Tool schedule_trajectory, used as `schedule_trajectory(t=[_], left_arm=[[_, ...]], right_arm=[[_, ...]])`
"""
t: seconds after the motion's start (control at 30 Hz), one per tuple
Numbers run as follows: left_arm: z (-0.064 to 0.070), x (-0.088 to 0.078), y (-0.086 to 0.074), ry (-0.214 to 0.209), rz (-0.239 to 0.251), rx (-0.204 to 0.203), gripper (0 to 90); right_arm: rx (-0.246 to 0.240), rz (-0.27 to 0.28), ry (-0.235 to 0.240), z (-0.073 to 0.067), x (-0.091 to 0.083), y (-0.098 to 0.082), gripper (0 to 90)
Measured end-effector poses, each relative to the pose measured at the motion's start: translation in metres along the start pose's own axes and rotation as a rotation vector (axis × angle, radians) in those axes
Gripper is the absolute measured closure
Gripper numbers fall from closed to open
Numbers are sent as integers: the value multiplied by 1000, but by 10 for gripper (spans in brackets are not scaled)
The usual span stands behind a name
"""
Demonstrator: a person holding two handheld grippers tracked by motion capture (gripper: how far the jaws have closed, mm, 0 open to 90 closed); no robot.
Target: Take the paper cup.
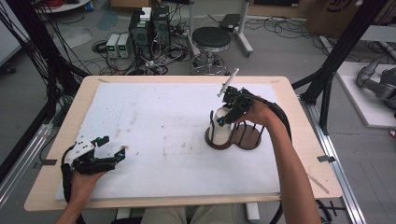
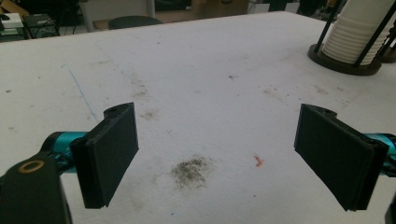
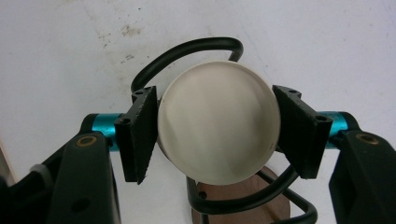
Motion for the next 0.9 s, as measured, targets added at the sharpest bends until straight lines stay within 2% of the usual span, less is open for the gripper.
schedule_trajectory(t=[0.57, 0.9], left_arm=[[0, 0, 0, -1, 0, 0, 136], [0, 0, 0, -1, 1, 1, 136]], right_arm=[[0, 30, 1, 4, -23, 11, 366], [-9, 32, -25, 8, -44, 19, 368]])
Point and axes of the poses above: each handheld gripper's, and its own axes: x roughly forward along the jaws, y roughly out of its top, z roughly to its right, the point moved 10 cm from there along x, roughly forward along the jaws, and after that the axes turned 9 degrees about -y, right-handed, at the moved point
